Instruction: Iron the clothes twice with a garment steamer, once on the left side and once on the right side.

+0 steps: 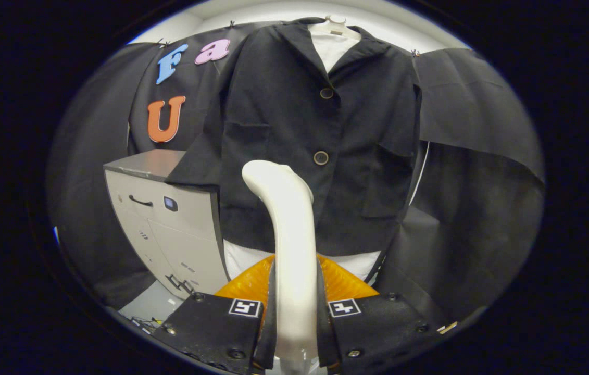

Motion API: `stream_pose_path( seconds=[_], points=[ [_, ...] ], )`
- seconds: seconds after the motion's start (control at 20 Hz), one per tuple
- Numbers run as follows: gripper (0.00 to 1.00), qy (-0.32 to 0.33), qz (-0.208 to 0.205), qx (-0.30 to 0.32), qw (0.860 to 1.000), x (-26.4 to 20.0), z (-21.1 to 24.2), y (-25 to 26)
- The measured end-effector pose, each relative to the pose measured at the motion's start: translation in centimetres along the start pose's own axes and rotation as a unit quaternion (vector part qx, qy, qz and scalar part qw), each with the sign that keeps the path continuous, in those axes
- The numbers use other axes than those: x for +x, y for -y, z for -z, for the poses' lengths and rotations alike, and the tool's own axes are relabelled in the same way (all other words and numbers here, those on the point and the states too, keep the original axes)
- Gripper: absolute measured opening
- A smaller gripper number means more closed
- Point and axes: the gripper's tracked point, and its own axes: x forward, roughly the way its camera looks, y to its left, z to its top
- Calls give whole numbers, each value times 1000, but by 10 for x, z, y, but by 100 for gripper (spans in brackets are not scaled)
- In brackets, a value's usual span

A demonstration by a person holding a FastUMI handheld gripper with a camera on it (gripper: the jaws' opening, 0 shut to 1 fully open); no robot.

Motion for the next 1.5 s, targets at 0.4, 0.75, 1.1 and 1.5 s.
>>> stream_pose_path(
  seconds=[0.4,0.75,1.1,1.5],
  points=[
    [34,-48,-5,-23,999,1,60,-2],
    [34,-93,-11,-27,995,-2,97,7],
    [34,11,0,39,999,-45,2,60],
    [34,153,68,93,982,-72,-148,162]
  ],
)
